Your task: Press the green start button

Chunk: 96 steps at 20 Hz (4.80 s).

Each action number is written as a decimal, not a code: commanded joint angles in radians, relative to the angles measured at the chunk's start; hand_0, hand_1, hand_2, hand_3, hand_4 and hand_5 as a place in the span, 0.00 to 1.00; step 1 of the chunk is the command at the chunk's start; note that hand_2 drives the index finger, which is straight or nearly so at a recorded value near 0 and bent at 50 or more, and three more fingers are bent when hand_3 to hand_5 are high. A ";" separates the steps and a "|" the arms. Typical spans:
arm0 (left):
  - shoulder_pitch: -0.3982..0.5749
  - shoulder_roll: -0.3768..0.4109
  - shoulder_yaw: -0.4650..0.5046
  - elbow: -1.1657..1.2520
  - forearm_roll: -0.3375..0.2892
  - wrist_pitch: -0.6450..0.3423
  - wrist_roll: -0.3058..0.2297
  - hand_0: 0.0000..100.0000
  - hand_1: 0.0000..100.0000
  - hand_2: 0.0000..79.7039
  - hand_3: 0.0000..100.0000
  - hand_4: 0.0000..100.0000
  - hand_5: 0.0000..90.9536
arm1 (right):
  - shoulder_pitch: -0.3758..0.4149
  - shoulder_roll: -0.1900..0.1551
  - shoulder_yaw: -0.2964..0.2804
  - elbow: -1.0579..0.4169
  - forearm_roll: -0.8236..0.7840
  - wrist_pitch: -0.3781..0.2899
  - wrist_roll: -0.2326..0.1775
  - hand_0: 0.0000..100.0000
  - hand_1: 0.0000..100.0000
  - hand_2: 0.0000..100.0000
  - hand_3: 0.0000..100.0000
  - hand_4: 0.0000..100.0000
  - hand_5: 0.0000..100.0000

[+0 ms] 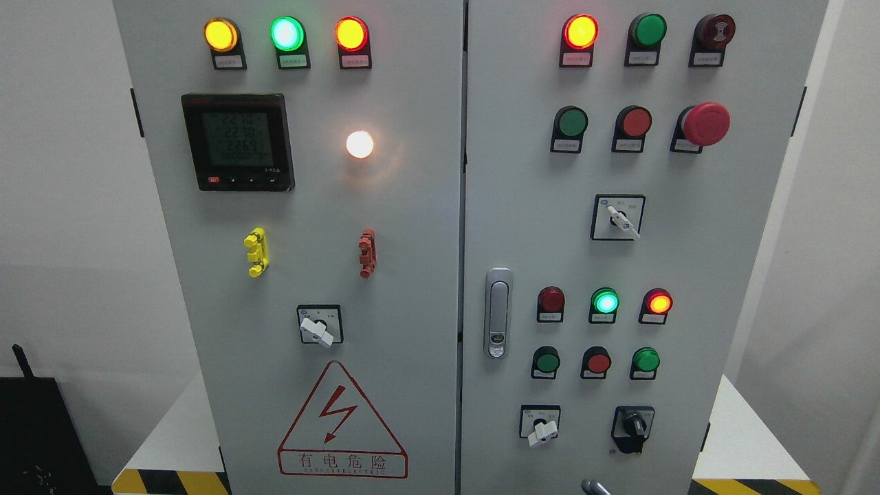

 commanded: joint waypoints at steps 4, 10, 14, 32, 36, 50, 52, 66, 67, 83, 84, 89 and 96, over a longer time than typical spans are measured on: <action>0.000 0.000 0.000 0.000 0.000 0.000 0.000 0.12 0.56 0.00 0.00 0.00 0.00 | 0.001 0.000 0.005 0.001 0.001 0.001 0.000 0.38 0.19 0.00 0.00 0.00 0.00; 0.000 0.000 0.000 0.000 0.000 0.000 0.000 0.12 0.56 0.00 0.00 0.00 0.00 | -0.005 -0.002 0.008 0.001 0.018 -0.016 -0.002 0.37 0.21 0.00 0.00 0.00 0.00; 0.000 0.000 0.000 0.000 0.000 0.000 0.000 0.12 0.56 0.00 0.00 0.00 0.00 | -0.010 -0.002 0.008 -0.001 0.099 -0.043 -0.008 0.34 0.24 0.00 0.00 0.00 0.00; 0.000 0.000 0.000 0.000 0.000 0.000 0.000 0.12 0.56 0.00 0.00 0.00 0.00 | -0.112 0.001 -0.002 -0.009 0.554 -0.137 -0.114 0.23 0.33 0.00 0.49 0.42 0.22; 0.000 0.000 0.000 0.000 0.000 0.000 0.000 0.12 0.56 0.00 0.00 0.00 0.00 | -0.141 0.001 -0.026 0.001 0.674 -0.148 -0.127 0.42 0.32 0.00 0.52 0.50 0.31; 0.000 0.000 0.000 0.000 0.000 0.000 0.000 0.12 0.56 0.00 0.00 0.00 0.00 | -0.240 0.003 -0.064 0.042 0.969 -0.189 -0.210 0.58 0.27 0.00 0.57 0.59 0.47; 0.000 0.000 0.000 0.000 0.000 0.000 0.000 0.12 0.56 0.00 0.00 0.00 0.00 | -0.251 0.003 -0.071 0.044 0.998 -0.186 -0.224 0.58 0.27 0.00 0.57 0.59 0.48; 0.000 0.000 0.000 0.000 0.000 0.000 0.000 0.12 0.56 0.00 0.00 0.00 0.00 | -0.320 0.005 -0.089 0.080 1.134 -0.166 -0.261 0.55 0.28 0.00 0.58 0.60 0.52; 0.000 0.000 0.000 0.000 0.000 0.000 0.000 0.12 0.56 0.00 0.00 0.00 0.00 | -0.326 0.005 -0.089 0.083 1.134 -0.166 -0.261 0.55 0.28 0.00 0.58 0.60 0.52; 0.000 0.000 0.000 0.000 0.000 0.000 0.000 0.12 0.56 0.00 0.00 0.00 0.00 | -0.381 0.006 -0.068 0.169 1.137 -0.160 -0.252 0.57 0.30 0.00 0.59 0.61 0.52; 0.000 0.000 0.000 0.000 0.000 0.000 0.000 0.12 0.56 0.00 0.00 0.00 0.00 | -0.382 0.006 -0.068 0.172 1.139 -0.161 -0.252 0.57 0.30 0.00 0.59 0.61 0.52; 0.000 0.000 0.000 0.000 0.000 0.000 0.000 0.12 0.56 0.00 0.00 0.00 0.00 | -0.395 0.006 -0.069 0.194 1.148 -0.160 -0.252 0.57 0.30 0.00 0.60 0.61 0.52; 0.000 0.000 0.000 0.000 0.000 0.000 0.000 0.12 0.56 0.00 0.00 0.00 0.00 | -0.410 0.006 -0.069 0.208 1.148 -0.158 -0.252 0.58 0.30 0.00 0.60 0.61 0.52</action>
